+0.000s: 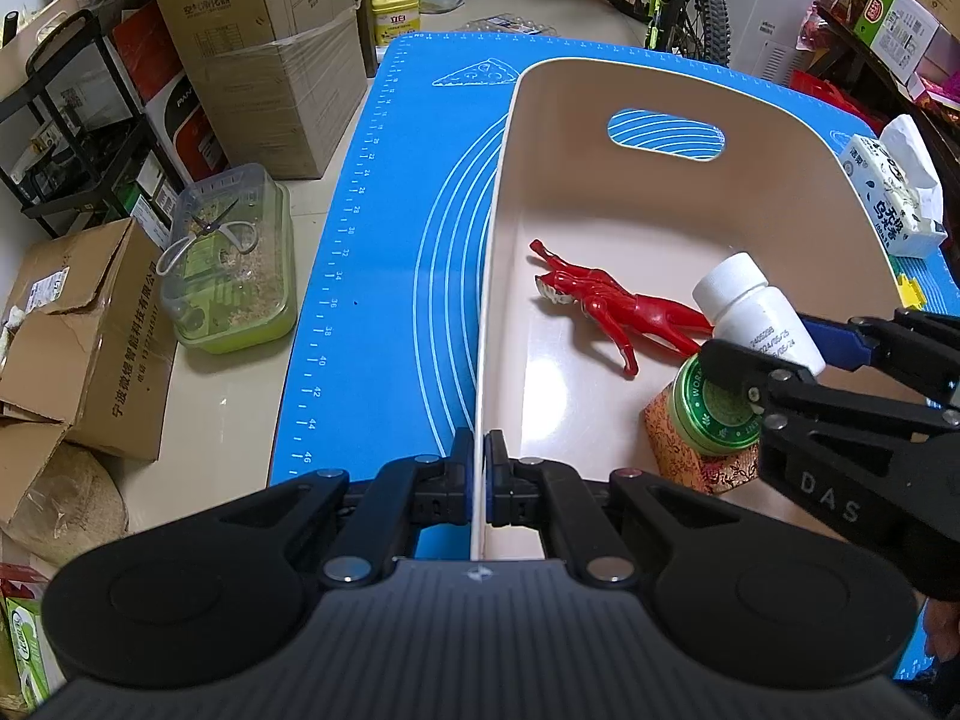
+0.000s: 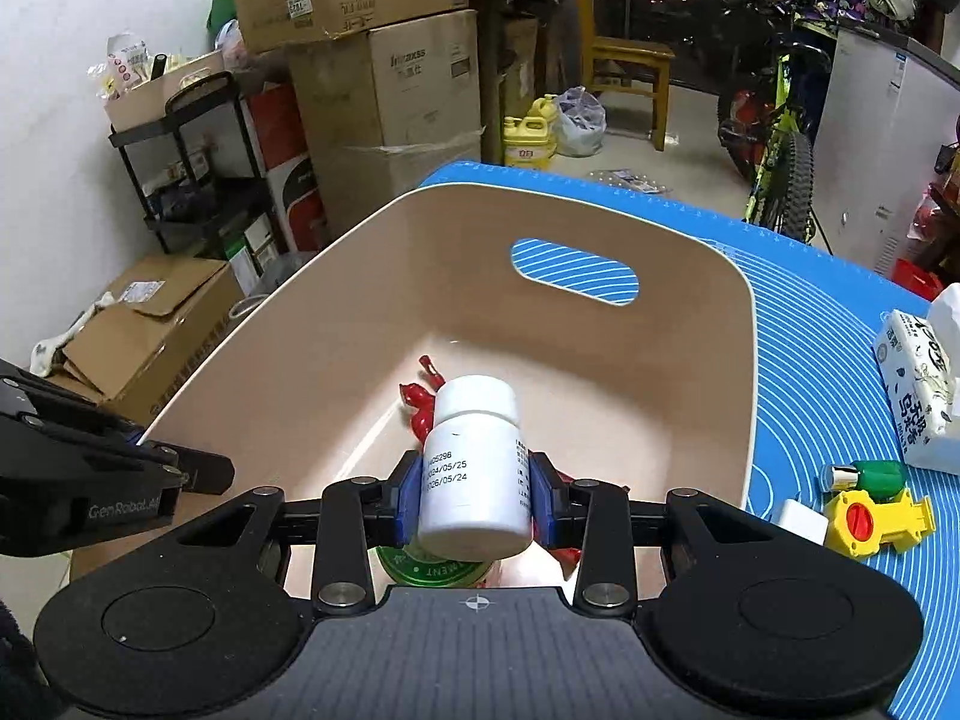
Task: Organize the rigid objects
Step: 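Carry the white pill bottle into the bin and open the right tool, then move the right tool to the black earbud case and grasp it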
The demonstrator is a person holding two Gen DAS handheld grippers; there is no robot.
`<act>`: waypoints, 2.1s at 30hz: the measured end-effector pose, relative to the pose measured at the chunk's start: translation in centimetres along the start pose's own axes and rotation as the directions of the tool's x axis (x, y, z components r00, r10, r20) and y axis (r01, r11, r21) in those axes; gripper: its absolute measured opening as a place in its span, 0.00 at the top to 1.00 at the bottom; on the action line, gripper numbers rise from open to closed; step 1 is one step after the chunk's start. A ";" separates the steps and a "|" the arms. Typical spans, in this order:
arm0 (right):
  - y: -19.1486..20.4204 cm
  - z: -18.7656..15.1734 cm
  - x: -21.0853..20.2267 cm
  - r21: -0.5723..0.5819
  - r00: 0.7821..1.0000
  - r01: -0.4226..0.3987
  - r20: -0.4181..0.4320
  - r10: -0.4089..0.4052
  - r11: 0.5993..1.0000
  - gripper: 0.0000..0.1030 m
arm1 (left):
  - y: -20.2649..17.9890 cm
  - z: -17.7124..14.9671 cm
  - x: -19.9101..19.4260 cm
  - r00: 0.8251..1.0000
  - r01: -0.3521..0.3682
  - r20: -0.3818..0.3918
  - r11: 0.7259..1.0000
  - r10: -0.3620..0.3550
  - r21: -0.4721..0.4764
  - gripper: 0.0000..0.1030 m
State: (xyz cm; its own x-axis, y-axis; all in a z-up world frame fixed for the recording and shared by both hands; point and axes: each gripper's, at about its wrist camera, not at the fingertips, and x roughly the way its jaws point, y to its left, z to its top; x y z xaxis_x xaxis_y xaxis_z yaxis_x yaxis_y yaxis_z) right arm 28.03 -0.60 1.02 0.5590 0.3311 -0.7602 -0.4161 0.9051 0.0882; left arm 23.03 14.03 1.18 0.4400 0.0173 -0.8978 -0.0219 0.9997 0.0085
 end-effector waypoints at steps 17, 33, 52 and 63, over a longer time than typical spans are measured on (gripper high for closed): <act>-1.5 0.5 -3.2 0.025 0.995 -0.022 0.095 0.020 0.999 0.25 | 0.0 0.0 -0.1 1.000 0.002 0.002 1.000 -0.003 0.003 0.95; -11.3 -1.2 -5.9 0.192 0.982 0.148 0.091 -0.168 0.970 0.21 | 0.0 0.0 -0.3 1.000 0.005 0.007 1.000 -0.005 -0.003 0.95; -15.6 -7.1 1.4 0.231 0.963 0.246 -0.168 -0.211 0.941 0.20 | 0.0 0.0 -0.3 1.000 0.007 0.005 1.000 -0.007 -0.007 0.95; -15.3 -8.4 2.1 0.191 0.955 0.253 -0.204 -0.214 0.948 0.20 | 0.0 0.0 -0.3 1.000 0.006 0.007 1.000 -0.006 -0.005 0.95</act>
State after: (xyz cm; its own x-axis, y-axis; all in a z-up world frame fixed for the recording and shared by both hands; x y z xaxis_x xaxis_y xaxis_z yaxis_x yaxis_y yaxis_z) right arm 29.53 -15.97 -7.35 0.4770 0.0683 -0.8763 -0.1164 0.9931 0.0141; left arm 22.92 13.98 1.45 0.4460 0.0110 -0.8949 -0.0238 0.9997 0.0004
